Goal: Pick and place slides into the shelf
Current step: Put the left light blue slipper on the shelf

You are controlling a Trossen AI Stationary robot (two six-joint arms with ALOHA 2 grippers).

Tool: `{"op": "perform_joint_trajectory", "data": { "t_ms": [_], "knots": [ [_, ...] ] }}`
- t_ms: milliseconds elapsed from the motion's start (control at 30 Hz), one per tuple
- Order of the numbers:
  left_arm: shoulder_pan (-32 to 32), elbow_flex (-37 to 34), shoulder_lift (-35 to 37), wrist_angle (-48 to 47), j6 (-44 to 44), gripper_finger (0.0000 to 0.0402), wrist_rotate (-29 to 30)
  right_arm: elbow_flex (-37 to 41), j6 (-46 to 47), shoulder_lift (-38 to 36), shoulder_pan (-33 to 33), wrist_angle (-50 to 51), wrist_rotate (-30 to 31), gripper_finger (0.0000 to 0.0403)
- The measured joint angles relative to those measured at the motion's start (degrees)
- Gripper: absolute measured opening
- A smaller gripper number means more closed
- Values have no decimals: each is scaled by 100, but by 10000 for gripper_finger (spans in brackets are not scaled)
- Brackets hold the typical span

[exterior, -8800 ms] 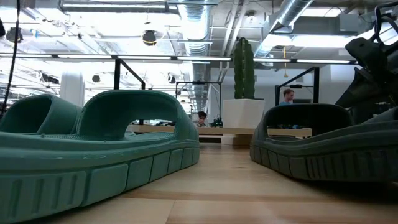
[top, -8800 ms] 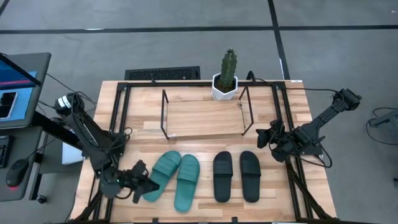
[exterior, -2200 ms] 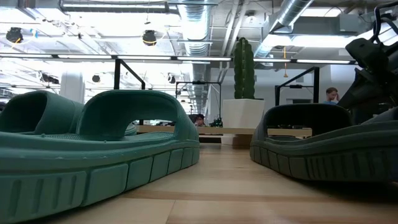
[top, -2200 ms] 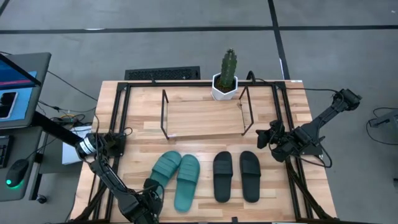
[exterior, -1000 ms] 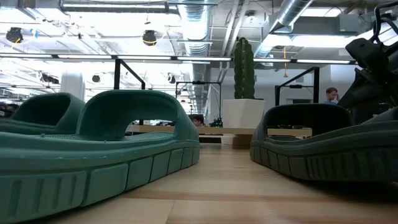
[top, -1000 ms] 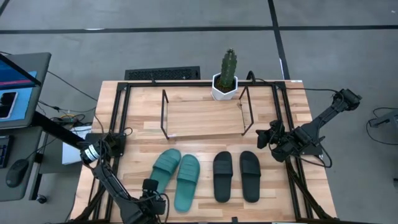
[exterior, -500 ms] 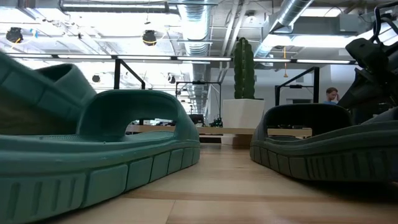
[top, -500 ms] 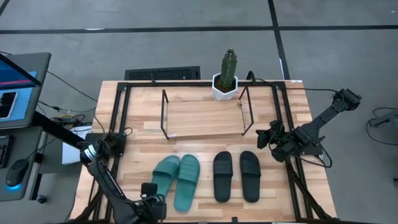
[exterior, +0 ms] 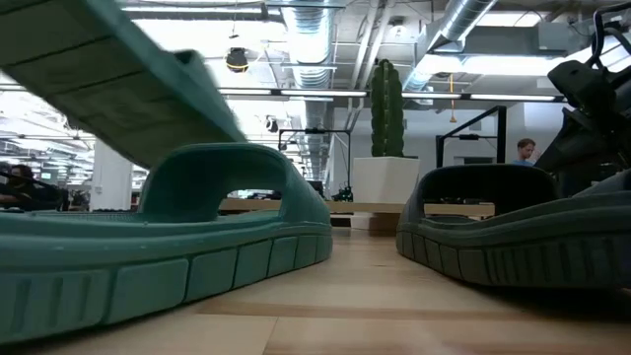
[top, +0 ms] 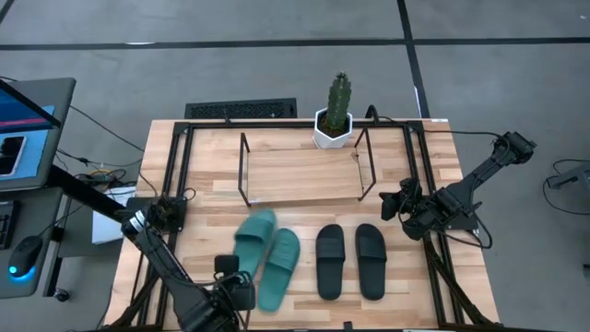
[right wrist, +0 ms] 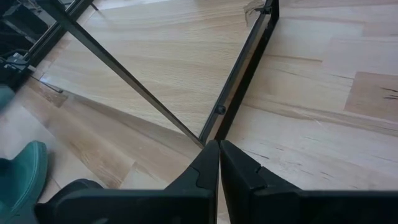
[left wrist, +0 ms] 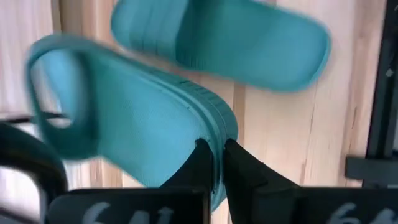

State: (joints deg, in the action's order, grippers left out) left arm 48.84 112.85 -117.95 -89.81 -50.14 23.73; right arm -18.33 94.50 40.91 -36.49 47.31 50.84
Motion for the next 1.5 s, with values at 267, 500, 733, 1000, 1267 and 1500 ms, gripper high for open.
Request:
{"op": "perform_joint_trajectory", "data": {
  "t_ms": [267,500,733,1000,1267,1500],
  "knots": [
    [-492,319,0,-25,774,2,893,0,0,0,0,0,-1,8],
    [-1133,486,0,-22,1419,2,1455,0,0,0,0,0,0,8],
    [-1837,486,0,-24,1604,2,1760,0,0,0,0,0,1,8],
    [-2510,384,0,-23,1464,2,1871,0,0,0,0,0,1,8],
    [-2896,200,-30,-22,1300,2,1594,0,-1,0,0,0,0,8],
    [-3039,200,-42,-21,1549,2,1292,0,-2,0,0,0,1,8]
  ]
}}
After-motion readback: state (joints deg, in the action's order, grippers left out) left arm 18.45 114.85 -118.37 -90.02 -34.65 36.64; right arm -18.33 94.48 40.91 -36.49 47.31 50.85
